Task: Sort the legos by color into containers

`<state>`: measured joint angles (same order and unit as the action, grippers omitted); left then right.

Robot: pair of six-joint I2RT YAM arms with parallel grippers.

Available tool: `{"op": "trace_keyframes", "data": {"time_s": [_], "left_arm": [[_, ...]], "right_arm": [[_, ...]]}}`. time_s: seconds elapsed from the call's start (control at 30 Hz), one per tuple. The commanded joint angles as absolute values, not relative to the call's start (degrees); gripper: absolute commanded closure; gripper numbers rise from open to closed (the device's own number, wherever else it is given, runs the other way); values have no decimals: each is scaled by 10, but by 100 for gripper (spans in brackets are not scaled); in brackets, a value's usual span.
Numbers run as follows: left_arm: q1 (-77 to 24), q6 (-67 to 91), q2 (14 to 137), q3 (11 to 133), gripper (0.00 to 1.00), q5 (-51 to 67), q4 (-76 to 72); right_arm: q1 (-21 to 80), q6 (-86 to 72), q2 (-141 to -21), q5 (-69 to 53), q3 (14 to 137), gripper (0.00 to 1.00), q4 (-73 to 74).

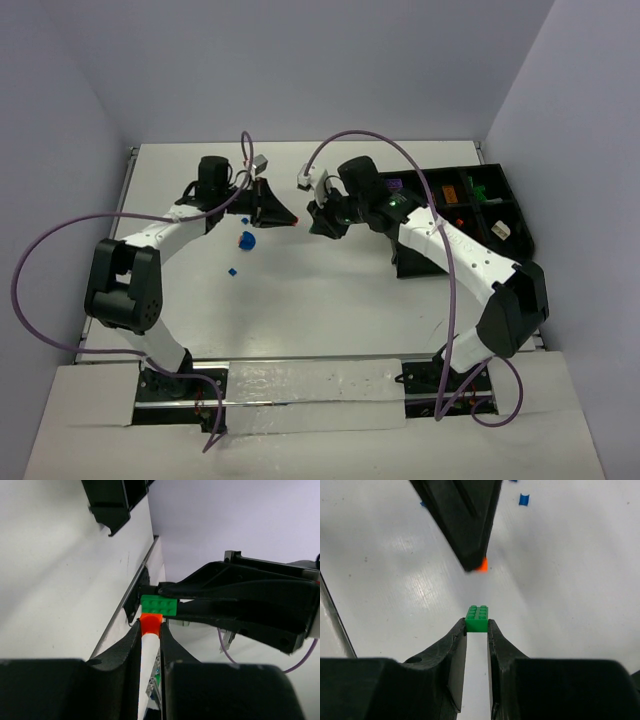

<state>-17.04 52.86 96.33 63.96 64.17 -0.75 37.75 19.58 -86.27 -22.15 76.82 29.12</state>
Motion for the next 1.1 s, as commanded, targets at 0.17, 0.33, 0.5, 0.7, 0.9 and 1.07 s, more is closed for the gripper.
{"op": "trace_keyframes", "data": {"time_s": [0.17, 0.33, 0.5, 0.7, 0.9, 1.07], "left_arm": [[-122, 366, 941, 707, 100, 625, 127], [-121, 224, 926, 773, 100, 497, 226], [-130, 165, 902, 788, 100, 362, 221], [-158, 113, 889, 794, 100, 277, 191], [-168, 108, 922, 834, 100, 269, 183], [-170, 116, 937, 848, 100, 277, 180]], "right_arm": [[296, 180, -823, -254, 765, 100, 260], [165, 156, -815, -268, 760, 100, 249], [-14, 172, -822, -217, 766, 100, 234], [-128, 173, -908, -172, 826, 100, 218], [-175, 165, -1036, -103, 932, 100, 215], [-189, 159, -1112, -56, 995, 100, 216]]}}
